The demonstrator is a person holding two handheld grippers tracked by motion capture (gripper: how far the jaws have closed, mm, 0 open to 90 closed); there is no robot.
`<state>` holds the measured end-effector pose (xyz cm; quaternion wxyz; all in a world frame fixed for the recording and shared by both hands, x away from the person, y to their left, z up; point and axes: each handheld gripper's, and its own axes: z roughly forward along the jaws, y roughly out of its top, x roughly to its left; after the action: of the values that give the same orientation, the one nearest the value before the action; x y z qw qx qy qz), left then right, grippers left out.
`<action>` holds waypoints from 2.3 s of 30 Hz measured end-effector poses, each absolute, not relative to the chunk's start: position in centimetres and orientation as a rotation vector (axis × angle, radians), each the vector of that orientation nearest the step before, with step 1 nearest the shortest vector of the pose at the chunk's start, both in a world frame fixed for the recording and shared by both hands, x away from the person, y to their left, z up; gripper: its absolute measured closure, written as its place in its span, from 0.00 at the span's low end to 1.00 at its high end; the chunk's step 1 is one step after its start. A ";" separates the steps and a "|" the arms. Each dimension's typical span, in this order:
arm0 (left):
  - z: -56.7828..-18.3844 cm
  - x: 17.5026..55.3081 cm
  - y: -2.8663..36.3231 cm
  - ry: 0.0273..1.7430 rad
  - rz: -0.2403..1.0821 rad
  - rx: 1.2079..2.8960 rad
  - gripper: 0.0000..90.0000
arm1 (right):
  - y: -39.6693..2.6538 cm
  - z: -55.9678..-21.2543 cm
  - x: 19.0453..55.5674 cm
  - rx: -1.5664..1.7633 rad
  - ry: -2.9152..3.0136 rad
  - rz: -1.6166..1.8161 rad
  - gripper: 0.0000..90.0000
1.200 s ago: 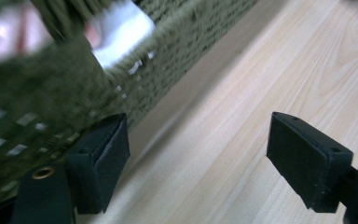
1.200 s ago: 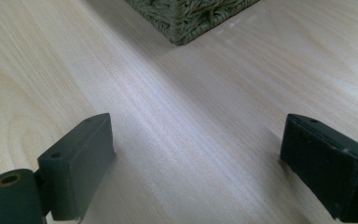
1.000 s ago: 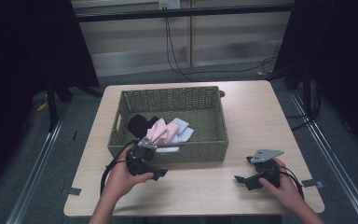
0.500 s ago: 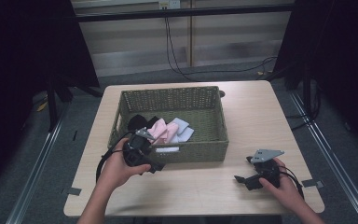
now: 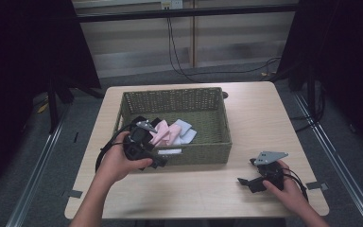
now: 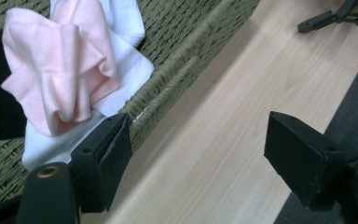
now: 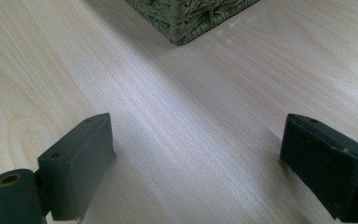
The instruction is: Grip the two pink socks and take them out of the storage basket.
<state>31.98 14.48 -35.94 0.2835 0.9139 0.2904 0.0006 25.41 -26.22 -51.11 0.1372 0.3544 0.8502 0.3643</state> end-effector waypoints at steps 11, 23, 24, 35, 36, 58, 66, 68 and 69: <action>-34.0 34.0 14.0 0.816 0.009 2.454 0.25 | -26.2 -51.1 25.4 1.025 2.460 1.054 0.10; -34.2 36.8 13.6 0.876 -0.003 2.480 0.25 | -26.2 -51.1 25.4 1.027 2.460 1.055 0.10; -34.2 37.0 13.6 0.885 -0.005 2.480 0.25 | -26.2 -51.1 25.4 1.025 2.460 1.055 0.10; -35.1 39.9 14.0 0.979 -0.028 2.483 0.25 | -26.2 -51.1 25.4 1.025 2.461 1.055 0.10; -35.2 40.0 14.1 0.986 -0.025 2.484 0.26 | -26.2 -51.1 25.4 1.027 2.461 1.055 0.10; -38.5 44.4 14.3 1.151 -0.052 2.491 0.35 | -26.2 -51.1 25.4 1.030 2.459 1.058 0.10; -40.6 45.6 13.3 1.144 -0.078 2.513 0.31 | -26.2 -51.1 25.4 1.030 2.459 1.058 0.10; -41.1 46.0 13.3 1.154 -0.071 2.515 0.31 | -26.2 -51.1 25.4 1.024 2.458 1.058 0.10; -41.3 46.1 13.3 1.155 -0.076 2.512 0.32 | -26.2 -51.1 25.4 1.026 2.459 1.058 0.10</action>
<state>46.13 13.33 -41.27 0.1870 0.8922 0.4102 -0.0269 25.42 -26.20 -51.10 0.1369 0.3546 0.8496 0.3657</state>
